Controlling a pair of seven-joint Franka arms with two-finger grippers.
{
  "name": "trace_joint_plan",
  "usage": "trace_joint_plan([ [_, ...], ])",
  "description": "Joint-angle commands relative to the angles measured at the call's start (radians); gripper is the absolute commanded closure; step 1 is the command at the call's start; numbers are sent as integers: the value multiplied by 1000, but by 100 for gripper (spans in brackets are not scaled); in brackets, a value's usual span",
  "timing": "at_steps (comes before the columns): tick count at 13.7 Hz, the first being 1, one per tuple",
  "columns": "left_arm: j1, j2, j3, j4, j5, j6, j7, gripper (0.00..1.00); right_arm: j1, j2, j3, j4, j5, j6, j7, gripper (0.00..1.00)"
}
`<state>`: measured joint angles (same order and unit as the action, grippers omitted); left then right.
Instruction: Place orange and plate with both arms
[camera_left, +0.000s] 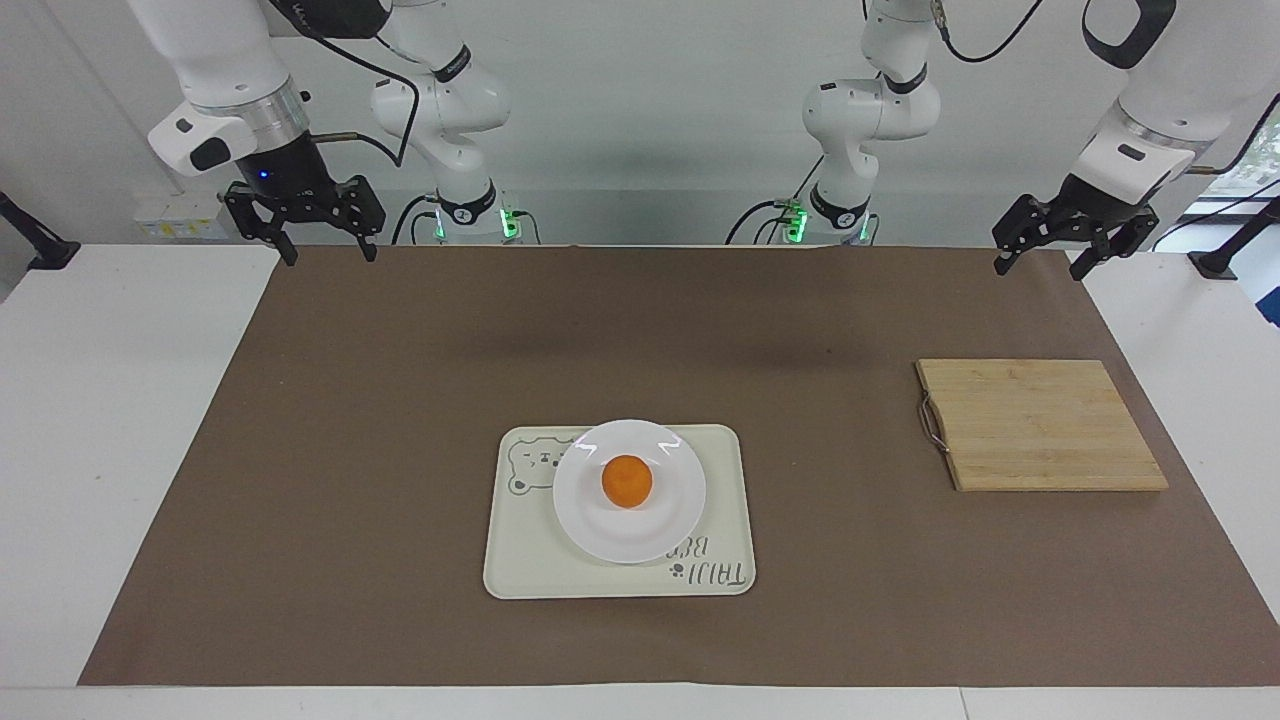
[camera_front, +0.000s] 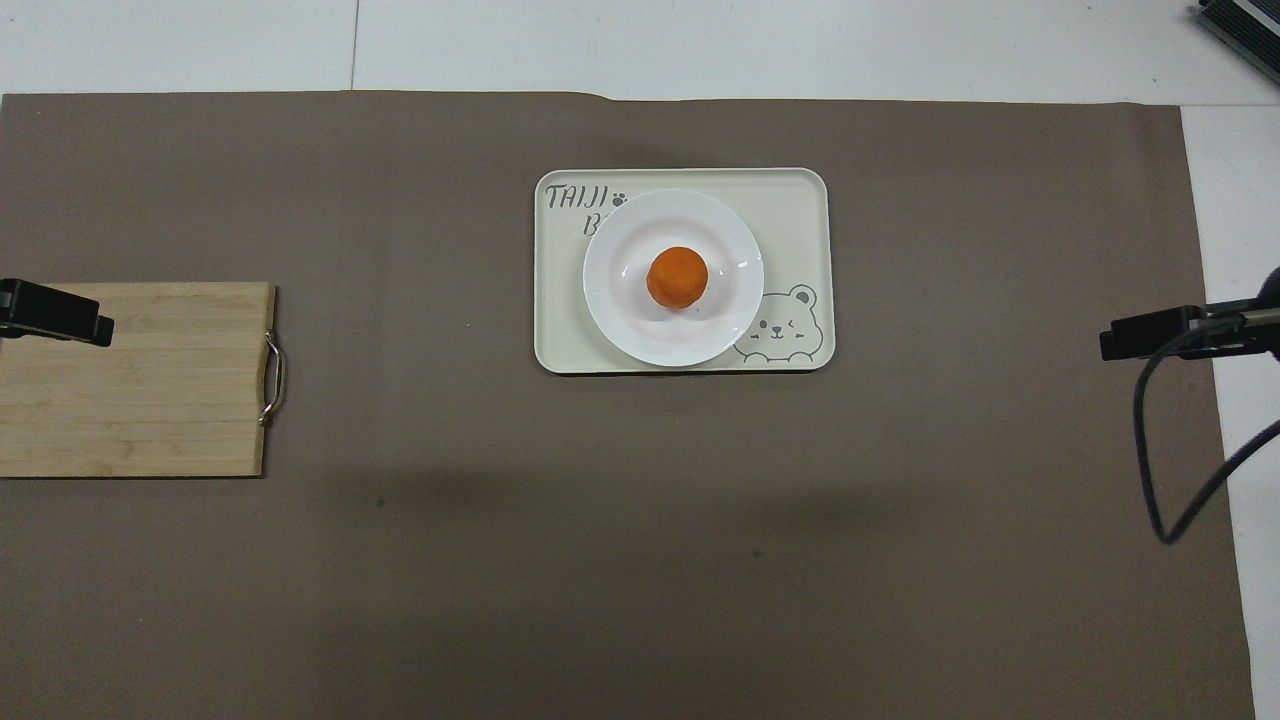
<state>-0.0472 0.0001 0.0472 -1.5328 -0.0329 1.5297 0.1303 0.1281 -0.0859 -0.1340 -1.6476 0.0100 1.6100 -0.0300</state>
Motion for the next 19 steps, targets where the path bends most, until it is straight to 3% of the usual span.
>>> trace_joint_plan([
  [1, 1, 8, 0, 19, 8, -16, 9, 0, -8, -29, 8, -43, -28, 25, 29, 0],
  [4, 1, 8, 0, 19, 8, -16, 9, 0, -13, -8, 7, -9, -12, 18, 27, 0],
  [6, 1, 8, 0, 19, 8, -17, 9, 0, -16, 52, 7, 93, -15, -27, 27, 0],
  [19, 1, 8, 0, 19, 8, -16, 9, 0, -10, 32, 7, 58, -18, -12, 15, 0],
])
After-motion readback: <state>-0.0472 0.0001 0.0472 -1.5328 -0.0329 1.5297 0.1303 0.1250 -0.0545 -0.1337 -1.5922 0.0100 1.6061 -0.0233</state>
